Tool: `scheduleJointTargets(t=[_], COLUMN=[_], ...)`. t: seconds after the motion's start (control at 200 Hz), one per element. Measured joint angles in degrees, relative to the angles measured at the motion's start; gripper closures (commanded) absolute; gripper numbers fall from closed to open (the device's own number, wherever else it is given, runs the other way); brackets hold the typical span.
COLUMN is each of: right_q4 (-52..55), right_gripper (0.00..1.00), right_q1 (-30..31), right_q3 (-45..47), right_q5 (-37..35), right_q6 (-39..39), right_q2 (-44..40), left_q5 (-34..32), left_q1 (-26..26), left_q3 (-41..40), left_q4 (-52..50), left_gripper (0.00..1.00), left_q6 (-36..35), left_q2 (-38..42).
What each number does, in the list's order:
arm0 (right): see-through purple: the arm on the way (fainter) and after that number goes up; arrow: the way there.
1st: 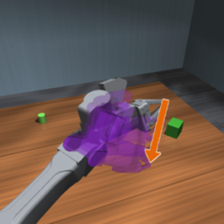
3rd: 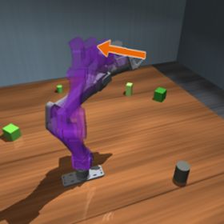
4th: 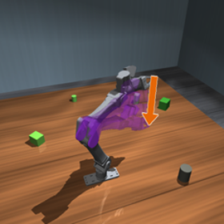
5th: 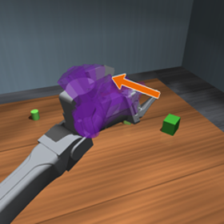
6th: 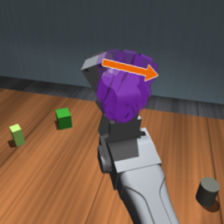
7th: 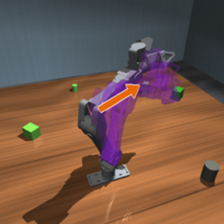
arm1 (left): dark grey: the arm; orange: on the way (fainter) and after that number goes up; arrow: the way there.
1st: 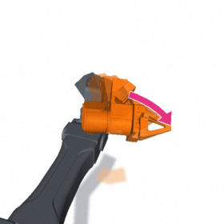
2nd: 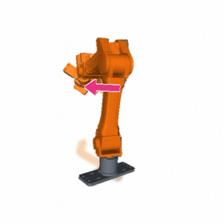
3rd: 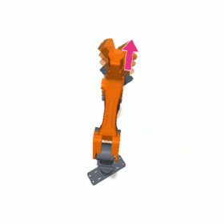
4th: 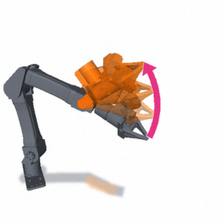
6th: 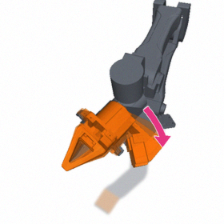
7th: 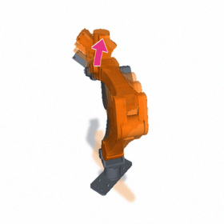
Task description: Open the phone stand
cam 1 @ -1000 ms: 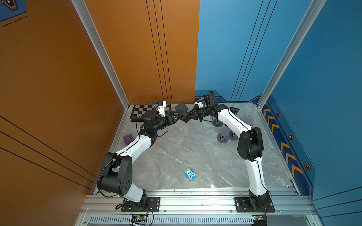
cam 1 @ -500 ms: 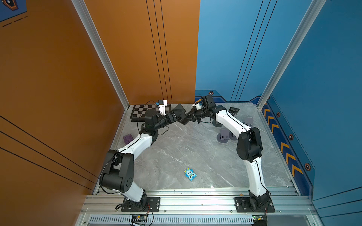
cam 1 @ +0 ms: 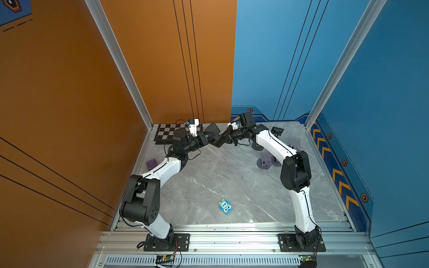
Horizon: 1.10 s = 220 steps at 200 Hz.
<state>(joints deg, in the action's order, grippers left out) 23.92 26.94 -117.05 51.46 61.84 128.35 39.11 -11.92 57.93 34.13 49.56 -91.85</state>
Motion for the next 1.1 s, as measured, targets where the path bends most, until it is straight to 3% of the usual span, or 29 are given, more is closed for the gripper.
scheduleJointTargets(t=[0.18, 0.5, 0.646, 0.961, 1.101], right_q4=[-1.0, -18.4, -21.4, -14.6, -11.6], right_gripper=[1.00, 1.00, 1.00, 1.00, 0.93], right_q1=[0.0, 0.0, 0.1, 0.1, 0.1], right_q3=[0.0, 8.8, 10.2, 8.0, 7.6], right_q5=[0.0, 1.4, 1.5, 1.3, 1.0], right_q6=[1.1, 8.2, 9.7, 5.4, 3.6], right_q2=[0.0, 0.0, 0.0, 0.0, -0.6], left_q5=[-0.4, -4.2, -4.9, -5.7, -5.7], left_q1=[-0.8, -1.7, -1.7, -1.9, -1.8], left_q3=[0.2, -2.4, -3.3, -5.3, -6.3], left_q4=[2.2, 5.6, 6.8, 8.9, 9.2], left_gripper=[0.95, 0.98, 0.98, 1.00, 1.00], left_q6=[1.0, 5.6, 6.0, 6.0, 5.9], left_q2=[0.0, 0.0, 0.0, 0.5, 1.2])
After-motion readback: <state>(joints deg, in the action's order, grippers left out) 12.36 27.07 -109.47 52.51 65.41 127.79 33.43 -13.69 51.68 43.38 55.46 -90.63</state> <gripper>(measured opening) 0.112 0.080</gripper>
